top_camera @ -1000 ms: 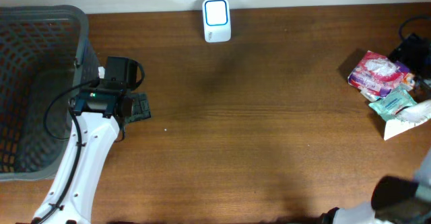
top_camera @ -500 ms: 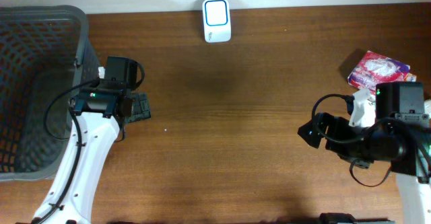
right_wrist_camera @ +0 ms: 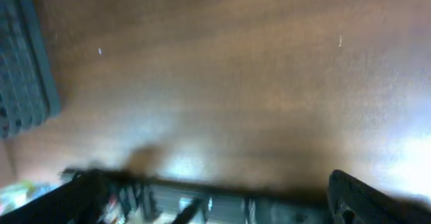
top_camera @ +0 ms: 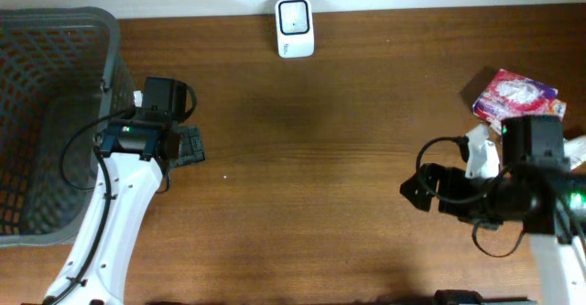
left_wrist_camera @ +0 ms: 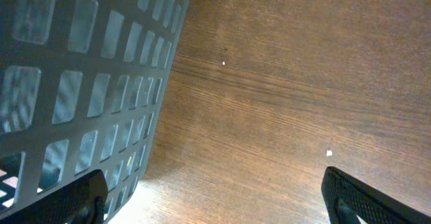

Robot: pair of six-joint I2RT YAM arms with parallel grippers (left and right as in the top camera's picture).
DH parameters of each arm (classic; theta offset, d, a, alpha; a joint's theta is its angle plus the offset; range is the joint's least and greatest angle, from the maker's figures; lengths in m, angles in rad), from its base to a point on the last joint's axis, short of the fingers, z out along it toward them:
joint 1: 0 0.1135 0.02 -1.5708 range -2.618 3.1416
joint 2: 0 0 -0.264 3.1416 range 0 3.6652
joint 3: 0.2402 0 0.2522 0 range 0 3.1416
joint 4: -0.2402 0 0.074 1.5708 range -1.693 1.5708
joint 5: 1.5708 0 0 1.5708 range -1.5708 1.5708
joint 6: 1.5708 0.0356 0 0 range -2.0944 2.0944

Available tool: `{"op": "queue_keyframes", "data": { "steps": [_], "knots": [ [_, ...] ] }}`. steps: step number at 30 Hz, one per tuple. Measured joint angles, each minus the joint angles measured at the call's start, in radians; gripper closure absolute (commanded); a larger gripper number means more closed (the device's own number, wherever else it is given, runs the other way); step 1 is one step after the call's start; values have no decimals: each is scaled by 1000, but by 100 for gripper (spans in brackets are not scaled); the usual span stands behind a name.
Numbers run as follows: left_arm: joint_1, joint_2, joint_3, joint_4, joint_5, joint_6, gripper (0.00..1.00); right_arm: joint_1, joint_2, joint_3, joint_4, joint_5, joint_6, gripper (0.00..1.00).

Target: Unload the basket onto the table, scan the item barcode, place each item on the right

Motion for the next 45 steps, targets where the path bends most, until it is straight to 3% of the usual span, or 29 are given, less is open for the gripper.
{"op": "queue_keyframes", "data": {
  "steps": [3, 8, 10, 14, 17, 21, 28, 35, 40, 45],
  "knots": [
    [0, 0, 0, 0, 0, 0, 1, 11, -104, -103, 130, -14, -6, 1],
    [0, 0, 0, -2, 0, 0, 1, 158, -340, -384, 594, 27, -11, 1],
    [0, 0, 0, 0, 0, 0, 1, 177, -454, -482, 668, 45, -13, 1],
    [0, 0, 0, -2, 0, 0, 1, 177, -609, -546, 700, 120, -29, 1],
    [0, 0, 0, -2, 0, 0, 1, 177, -652, -546, 702, 157, -159, 1],
    [0, 0, 0, -2, 0, 0, 1, 177, -678, -607, 764, 198, -218, 1],
    [0, 0, 0, -2, 0, 0, 1, 34, -886, -916, 1006, 217, -188, 1],
    [0, 0, 0, -2, 0, 0, 1, 15, -1041, -1148, 1218, 235, -178, 1],
    [0, 0, 0, -2, 0, 0, 1, 15, -1042, -1245, 1400, 269, -154, 1],
    [0, 0, 0, -2, 0, 0, 1, 15, -1042, -1254, 1405, 314, -151, 1]
  ]
}}
